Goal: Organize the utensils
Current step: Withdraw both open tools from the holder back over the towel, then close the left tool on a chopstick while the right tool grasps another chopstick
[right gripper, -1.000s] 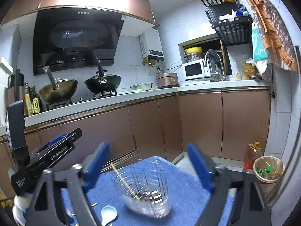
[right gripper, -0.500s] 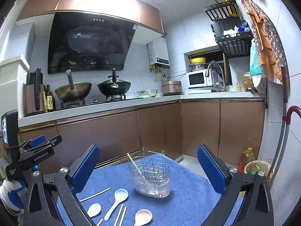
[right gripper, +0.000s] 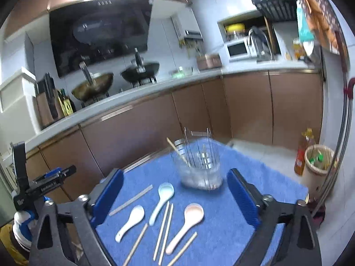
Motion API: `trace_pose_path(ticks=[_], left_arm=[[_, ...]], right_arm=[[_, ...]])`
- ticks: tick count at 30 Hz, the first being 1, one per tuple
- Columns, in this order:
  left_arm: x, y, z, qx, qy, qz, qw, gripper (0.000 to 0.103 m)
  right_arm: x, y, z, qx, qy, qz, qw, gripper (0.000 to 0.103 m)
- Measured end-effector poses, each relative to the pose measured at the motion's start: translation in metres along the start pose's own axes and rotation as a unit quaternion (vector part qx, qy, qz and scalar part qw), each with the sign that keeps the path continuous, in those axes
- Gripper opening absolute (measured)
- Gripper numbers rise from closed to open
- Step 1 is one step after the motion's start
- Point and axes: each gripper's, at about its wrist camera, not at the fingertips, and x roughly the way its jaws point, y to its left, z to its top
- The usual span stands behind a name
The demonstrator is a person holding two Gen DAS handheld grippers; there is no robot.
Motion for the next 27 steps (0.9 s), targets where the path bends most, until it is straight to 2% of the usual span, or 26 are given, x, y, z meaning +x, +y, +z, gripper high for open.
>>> trace_pose_path(ticks=[1,3,4,6,8,12,15,16,18,22,27], left_arm=[[0.005,0.002,-0.002,-0.003,0.008,-0.004,1.0,0.074],[0.016,0.005,-0.007,-0.007,0.029,-0.009,0.9995,0.074],[0.023,0.006,-0.01,-0.005,0.039,-0.014,0.9991,0.074],[0.035,0.005,-0.016,0.002,0.058,-0.015,0.9982,0.073],[0.047,0.003,-0.022,0.011,0.078,-0.026,0.9965,0.073],[0.07,-0.002,-0.038,0.012,0.126,-0.059,0.9902,0.073],[0.086,-0.007,-0.049,0.004,0.163,-0.091,0.9823,0.072],[0.09,-0.01,-0.054,0.004,0.177,-0.107,0.9784,0.071],[0.098,-0.017,-0.06,0.006,0.203,-0.13,0.9706,0.062],[0.114,-0.036,-0.077,0.009,0.262,-0.174,0.9492,0.053],[0.133,-0.058,-0.094,0.029,0.311,-0.176,0.9336,0.043]], right_arm=[[0.006,-0.003,-0.004,0.007,0.02,0.0,1.0,0.082],[0.019,-0.009,-0.012,0.024,0.054,0.005,0.998,0.069],[0.028,-0.013,-0.019,0.036,0.078,0.007,0.996,0.066],[0.043,-0.02,-0.029,0.056,0.114,0.012,0.992,0.051],[0.06,-0.026,-0.042,0.074,0.153,0.016,0.985,0.042],[0.093,-0.034,-0.072,0.102,0.227,0.022,0.968,0.036],[0.112,-0.035,-0.09,0.108,0.264,0.016,0.958,0.033],[0.118,-0.037,-0.095,0.109,0.275,0.012,0.955,0.033],[0.126,-0.038,-0.101,0.106,0.29,0.001,0.951,0.03],[0.14,-0.042,-0.11,0.101,0.313,-0.017,0.944,0.029],[0.151,-0.045,-0.116,0.097,0.337,-0.029,0.936,0.028]])
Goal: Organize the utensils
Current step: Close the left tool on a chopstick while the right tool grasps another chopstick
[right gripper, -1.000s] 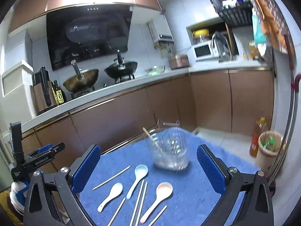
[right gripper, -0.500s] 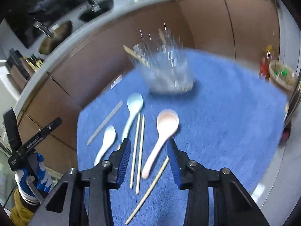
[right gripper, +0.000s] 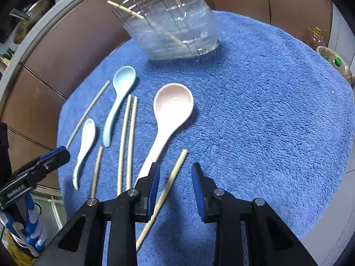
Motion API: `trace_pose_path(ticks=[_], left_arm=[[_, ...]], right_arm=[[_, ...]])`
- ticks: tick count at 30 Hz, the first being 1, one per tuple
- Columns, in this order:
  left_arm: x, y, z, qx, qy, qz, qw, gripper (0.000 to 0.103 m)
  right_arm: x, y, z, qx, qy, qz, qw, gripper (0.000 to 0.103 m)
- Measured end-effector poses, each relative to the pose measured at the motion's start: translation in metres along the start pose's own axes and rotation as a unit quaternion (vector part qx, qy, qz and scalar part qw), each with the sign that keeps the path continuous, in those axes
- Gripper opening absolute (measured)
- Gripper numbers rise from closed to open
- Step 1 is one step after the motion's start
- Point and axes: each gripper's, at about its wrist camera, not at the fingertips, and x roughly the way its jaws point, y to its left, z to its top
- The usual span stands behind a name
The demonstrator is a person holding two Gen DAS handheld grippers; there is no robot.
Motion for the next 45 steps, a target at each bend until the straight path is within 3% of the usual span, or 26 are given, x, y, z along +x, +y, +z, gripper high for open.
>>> trace_pose_path(ticks=[3,8,20,32,35,38,45], left_arm=[[0.016,-0.001,-0.001,-0.011,0.023,-0.01,0.9996,0.041],[0.04,-0.004,-0.004,-0.019,0.053,0.005,0.9984,0.033],[0.057,-0.032,-0.003,0.038,0.049,0.071,0.9955,0.026],[0.066,-0.031,0.016,0.033,0.099,0.067,0.9923,0.024],[0.069,-0.038,0.014,0.044,0.093,0.097,0.99,0.015],[0.07,-0.039,0.013,0.039,0.085,0.101,0.9905,0.012],[0.05,-0.019,0.004,0.01,0.065,0.063,0.9959,0.005]], right_arm=[[0.005,0.001,0.001,-0.004,0.009,-0.003,1.0,0.028],[0.013,0.005,0.005,-0.019,0.015,-0.017,1.0,0.022],[0.03,0.035,0.014,-0.091,0.035,-0.055,0.994,0.013],[0.048,0.05,0.03,-0.142,0.079,-0.061,0.985,0.013],[0.051,0.058,0.032,-0.156,0.084,-0.069,0.982,0.013],[0.054,0.06,0.031,-0.154,0.081,-0.067,0.983,0.012],[0.038,0.043,0.03,-0.119,0.055,-0.032,0.991,0.008]])
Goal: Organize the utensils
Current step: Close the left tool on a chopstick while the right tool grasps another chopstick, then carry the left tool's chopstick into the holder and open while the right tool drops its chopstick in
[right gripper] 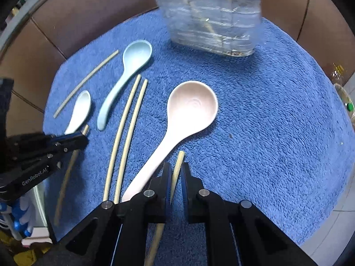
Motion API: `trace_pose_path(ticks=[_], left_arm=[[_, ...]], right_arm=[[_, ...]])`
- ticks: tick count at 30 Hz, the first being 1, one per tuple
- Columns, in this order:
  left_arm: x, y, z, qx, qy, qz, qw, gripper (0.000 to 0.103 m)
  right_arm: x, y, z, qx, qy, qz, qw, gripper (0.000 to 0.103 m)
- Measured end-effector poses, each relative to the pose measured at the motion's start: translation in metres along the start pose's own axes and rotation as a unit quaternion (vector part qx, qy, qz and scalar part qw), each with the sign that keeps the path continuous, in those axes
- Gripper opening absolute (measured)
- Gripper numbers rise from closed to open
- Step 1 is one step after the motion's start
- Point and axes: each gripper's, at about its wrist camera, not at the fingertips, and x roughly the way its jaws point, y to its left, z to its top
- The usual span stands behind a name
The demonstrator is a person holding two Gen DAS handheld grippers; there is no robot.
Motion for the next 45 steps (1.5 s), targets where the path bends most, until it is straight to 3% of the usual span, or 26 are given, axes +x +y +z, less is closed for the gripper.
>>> trace_pose_path(ticks=[9,14,23,39,45], left_arm=[[-0.041,0.003,-0.016,0.015,-0.089,-0.033,0.9954,0.005],[-0.064,-0.005,-0.026,0.028,-0.139,-0.026,0.9895,0.005],[-0.1,-0.017,-0.038,0.032,-0.215,-0.008,0.9761,0.005],[-0.135,-0.048,-0.049,0.066,-0.299,0.029,0.9517,0.005],[-0.137,-0.052,-0.046,0.067,-0.304,0.032,0.9499,0.005]], right_arm=[[-0.048,-0.014,-0.016,0.021,-0.093,0.071,0.993,0.007],[-0.074,-0.014,-0.028,0.011,-0.149,0.086,0.985,0.007],[-0.096,-0.012,-0.048,0.014,-0.204,0.096,0.974,0.006],[-0.141,0.006,-0.062,-0.006,-0.273,0.095,0.957,0.006],[-0.157,0.01,-0.061,-0.018,-0.302,0.094,0.948,0.006]])
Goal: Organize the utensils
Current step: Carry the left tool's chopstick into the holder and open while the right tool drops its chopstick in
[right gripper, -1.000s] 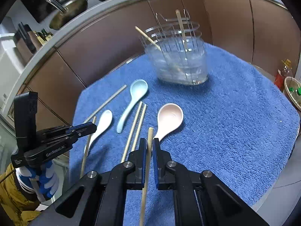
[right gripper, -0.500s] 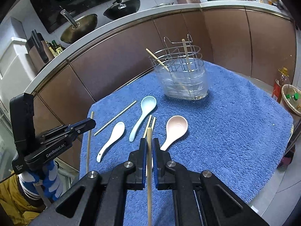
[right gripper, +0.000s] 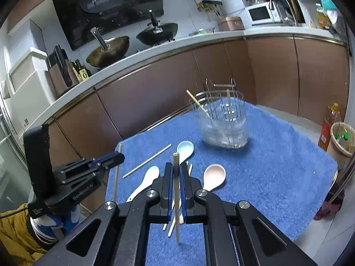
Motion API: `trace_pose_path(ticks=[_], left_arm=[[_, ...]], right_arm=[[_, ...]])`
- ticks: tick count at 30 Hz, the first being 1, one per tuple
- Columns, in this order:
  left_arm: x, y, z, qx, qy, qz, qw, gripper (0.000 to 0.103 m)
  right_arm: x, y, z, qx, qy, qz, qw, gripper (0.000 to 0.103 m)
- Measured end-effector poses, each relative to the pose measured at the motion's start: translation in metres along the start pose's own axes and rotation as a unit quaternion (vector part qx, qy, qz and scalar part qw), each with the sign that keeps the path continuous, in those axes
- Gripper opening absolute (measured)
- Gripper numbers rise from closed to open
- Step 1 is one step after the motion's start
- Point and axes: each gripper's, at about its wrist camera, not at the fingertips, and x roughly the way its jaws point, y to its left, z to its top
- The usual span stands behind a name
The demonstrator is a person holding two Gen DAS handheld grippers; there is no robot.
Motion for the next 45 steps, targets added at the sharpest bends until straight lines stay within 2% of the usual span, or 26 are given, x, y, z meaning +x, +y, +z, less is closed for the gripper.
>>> trace_pose_path(ticks=[10,17,23,30,35,38,41,45], left_arm=[[0.006,-0.004,0.009,0.0,-0.002,0.002,1.0,0.005],[0.008,0.008,0.036,-0.048,-0.011,-0.041,0.9979,0.005],[0.008,0.023,0.086,-0.097,-0.053,-0.073,0.9912,0.005],[0.019,0.034,0.163,-0.138,-0.134,-0.08,0.978,0.005],[0.046,0.036,0.213,-0.171,-0.183,-0.067,0.9658,0.005],[0.069,0.033,0.23,-0.178,-0.201,-0.059,0.9614,0.005],[0.105,0.024,0.238,-0.175,-0.206,-0.041,0.962,0.005],[0.15,0.018,0.233,-0.175,-0.197,-0.014,0.9646,0.005]], right_arm=[[-0.014,-0.004,0.014,-0.004,-0.038,0.012,0.999,0.006],[-0.022,-0.008,0.029,-0.007,-0.06,0.019,0.998,0.006],[-0.023,-0.012,0.053,-0.015,-0.088,0.026,0.996,0.006],[-0.026,-0.014,0.105,-0.039,-0.151,0.033,0.987,0.006],[-0.02,-0.023,0.141,-0.05,-0.197,0.017,0.979,0.006],[-0.006,-0.03,0.155,-0.06,-0.211,-0.006,0.976,0.006],[0.015,-0.042,0.16,-0.062,-0.212,-0.029,0.975,0.006],[0.046,-0.058,0.157,-0.059,-0.204,-0.051,0.976,0.006]])
